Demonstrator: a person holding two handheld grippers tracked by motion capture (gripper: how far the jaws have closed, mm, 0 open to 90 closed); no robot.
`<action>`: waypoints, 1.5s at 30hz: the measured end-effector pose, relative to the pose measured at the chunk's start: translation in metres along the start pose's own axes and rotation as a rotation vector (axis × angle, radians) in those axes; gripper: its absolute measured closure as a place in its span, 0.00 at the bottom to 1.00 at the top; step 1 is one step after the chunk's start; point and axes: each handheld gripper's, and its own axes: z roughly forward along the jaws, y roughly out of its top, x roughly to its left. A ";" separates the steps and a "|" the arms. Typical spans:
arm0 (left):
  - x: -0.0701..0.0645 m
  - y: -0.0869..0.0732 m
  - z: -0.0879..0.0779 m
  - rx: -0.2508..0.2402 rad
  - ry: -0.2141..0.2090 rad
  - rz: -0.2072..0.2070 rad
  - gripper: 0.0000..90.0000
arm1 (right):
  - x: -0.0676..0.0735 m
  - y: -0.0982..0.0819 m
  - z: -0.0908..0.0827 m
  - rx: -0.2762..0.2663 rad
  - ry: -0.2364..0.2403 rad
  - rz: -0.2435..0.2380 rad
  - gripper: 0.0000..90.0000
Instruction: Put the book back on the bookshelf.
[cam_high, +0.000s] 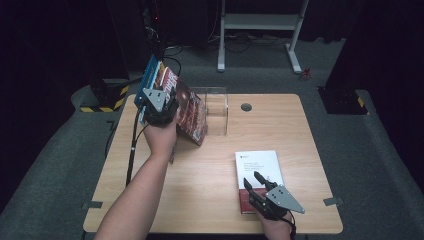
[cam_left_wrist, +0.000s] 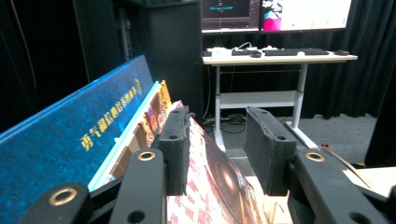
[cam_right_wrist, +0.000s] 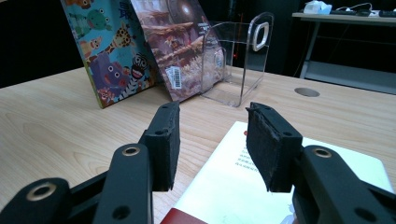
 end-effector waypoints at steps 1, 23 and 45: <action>0.000 0.000 0.000 0.000 0.000 0.000 0.67 | 0.000 0.000 0.000 0.000 0.000 0.000 0.60; -0.004 -0.004 -0.011 0.056 -0.138 -0.008 0.60 | 0.001 0.000 0.000 0.003 0.002 -0.001 0.60; -0.001 -0.032 -0.050 0.122 -0.295 0.026 0.51 | 0.001 0.000 0.001 0.018 0.007 -0.007 0.60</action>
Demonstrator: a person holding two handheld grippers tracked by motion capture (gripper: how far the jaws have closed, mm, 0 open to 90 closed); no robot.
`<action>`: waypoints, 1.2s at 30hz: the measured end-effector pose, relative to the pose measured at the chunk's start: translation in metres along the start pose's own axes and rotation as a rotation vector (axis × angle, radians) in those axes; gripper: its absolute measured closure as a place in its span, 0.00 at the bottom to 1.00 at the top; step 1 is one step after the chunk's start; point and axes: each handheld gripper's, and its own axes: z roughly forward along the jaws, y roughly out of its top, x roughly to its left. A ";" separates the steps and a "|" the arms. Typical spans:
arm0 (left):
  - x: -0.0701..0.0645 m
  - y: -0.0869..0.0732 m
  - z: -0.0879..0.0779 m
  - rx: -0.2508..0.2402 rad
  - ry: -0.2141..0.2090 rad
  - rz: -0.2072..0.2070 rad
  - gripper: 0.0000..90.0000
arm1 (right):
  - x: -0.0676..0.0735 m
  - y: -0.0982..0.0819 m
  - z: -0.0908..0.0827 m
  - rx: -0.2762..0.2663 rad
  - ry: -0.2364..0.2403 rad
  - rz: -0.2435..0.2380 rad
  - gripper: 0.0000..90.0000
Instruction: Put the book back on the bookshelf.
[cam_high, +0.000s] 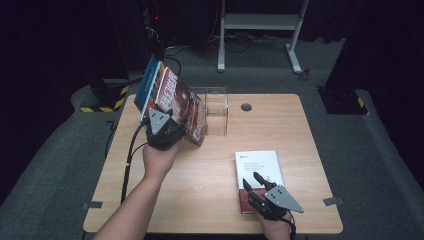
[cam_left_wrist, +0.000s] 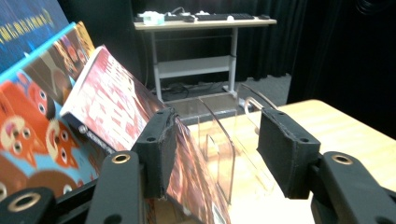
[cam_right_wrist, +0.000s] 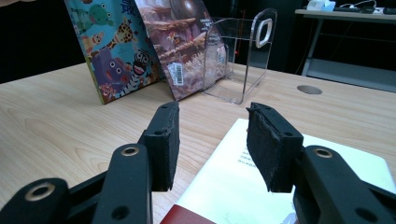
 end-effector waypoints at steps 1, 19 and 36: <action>-0.001 -0.002 -0.002 0.002 -0.004 0.006 0.51 | 0.000 0.000 0.000 0.002 -0.001 0.001 0.60; -0.018 -0.052 -0.032 0.085 -0.101 0.099 0.44 | -0.007 0.003 -0.005 0.036 -0.029 -0.007 0.59; -0.061 -0.108 -0.034 0.199 -0.294 0.068 0.44 | -0.030 -0.002 -0.024 0.135 -0.168 -0.021 0.44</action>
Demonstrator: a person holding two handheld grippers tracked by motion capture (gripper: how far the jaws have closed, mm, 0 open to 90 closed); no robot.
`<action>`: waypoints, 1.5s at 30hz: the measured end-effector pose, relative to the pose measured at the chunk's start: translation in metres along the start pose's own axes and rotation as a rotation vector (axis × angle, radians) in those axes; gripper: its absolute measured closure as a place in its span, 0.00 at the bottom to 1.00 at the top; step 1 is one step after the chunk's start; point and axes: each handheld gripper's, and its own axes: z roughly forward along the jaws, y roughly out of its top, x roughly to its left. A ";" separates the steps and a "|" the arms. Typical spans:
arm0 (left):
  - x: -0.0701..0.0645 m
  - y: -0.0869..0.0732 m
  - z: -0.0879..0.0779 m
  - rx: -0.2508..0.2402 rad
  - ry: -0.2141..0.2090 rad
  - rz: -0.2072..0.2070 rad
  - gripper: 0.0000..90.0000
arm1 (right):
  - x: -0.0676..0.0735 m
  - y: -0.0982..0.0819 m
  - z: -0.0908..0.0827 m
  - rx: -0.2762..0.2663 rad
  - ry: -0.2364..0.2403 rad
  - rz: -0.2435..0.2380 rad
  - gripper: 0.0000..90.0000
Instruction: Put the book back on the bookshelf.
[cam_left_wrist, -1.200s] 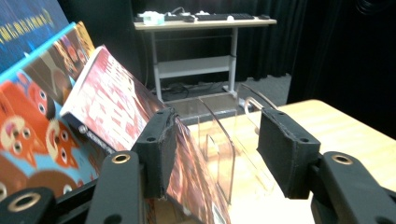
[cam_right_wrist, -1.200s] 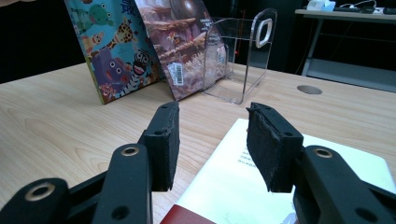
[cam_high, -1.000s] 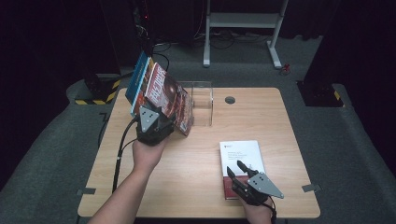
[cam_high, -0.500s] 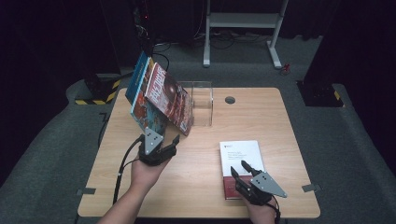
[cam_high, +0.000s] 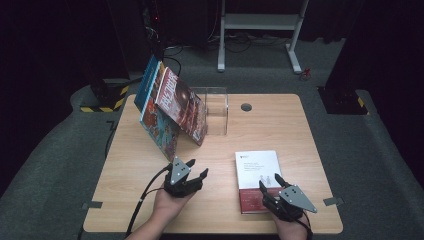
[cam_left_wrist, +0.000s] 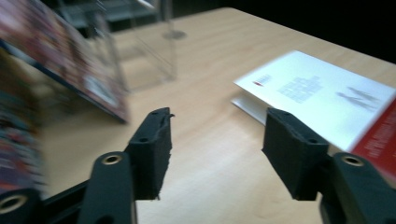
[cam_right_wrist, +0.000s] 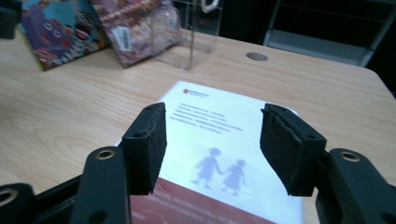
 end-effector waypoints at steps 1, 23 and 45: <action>-0.010 -0.006 0.007 0.023 -0.034 -0.024 0.43 | -0.002 -0.001 -0.001 0.010 -0.009 0.003 0.42; -0.091 -0.022 0.074 0.056 -0.197 -0.075 0.30 | -0.029 -0.020 0.005 0.212 -0.002 0.140 0.15; -0.085 -0.023 0.076 0.117 -0.176 -0.070 0.25 | -0.030 -0.023 0.024 0.272 0.080 0.210 0.13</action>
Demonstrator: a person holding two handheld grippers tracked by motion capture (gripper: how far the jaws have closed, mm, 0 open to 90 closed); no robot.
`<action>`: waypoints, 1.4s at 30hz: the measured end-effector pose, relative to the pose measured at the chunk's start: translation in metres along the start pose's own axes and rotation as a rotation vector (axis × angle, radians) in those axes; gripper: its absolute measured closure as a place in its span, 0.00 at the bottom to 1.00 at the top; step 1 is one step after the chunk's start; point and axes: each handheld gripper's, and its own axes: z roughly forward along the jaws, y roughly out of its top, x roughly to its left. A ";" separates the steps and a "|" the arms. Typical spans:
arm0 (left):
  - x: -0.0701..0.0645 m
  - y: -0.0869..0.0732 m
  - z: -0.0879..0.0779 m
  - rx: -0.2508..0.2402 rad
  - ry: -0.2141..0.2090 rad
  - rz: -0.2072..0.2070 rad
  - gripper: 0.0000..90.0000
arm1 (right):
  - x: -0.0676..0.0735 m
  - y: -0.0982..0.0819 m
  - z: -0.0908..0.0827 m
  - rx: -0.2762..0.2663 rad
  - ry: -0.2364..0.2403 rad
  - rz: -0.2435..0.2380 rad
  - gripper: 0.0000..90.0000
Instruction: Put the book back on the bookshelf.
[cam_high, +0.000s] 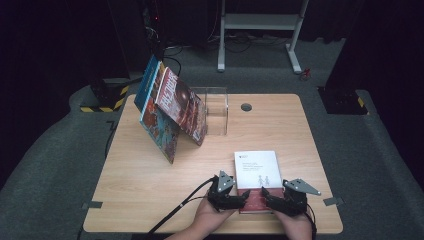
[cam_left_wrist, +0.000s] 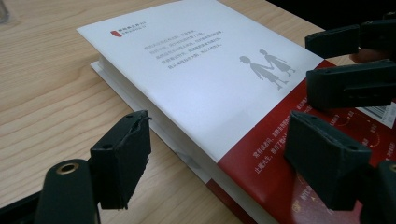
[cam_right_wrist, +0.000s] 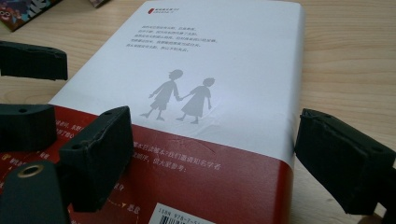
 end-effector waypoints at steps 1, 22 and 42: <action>0.003 -0.001 -0.003 0.002 0.000 -0.008 0.26 | 0.004 0.000 0.001 0.004 0.003 -0.005 0.13; 0.065 -0.038 -0.081 -0.014 0.090 -0.085 0.27 | 0.093 0.011 0.038 0.032 0.153 -0.114 0.12; 0.104 -0.036 -0.083 0.026 0.020 -0.216 0.24 | 0.122 0.017 0.048 0.065 0.194 -0.152 0.14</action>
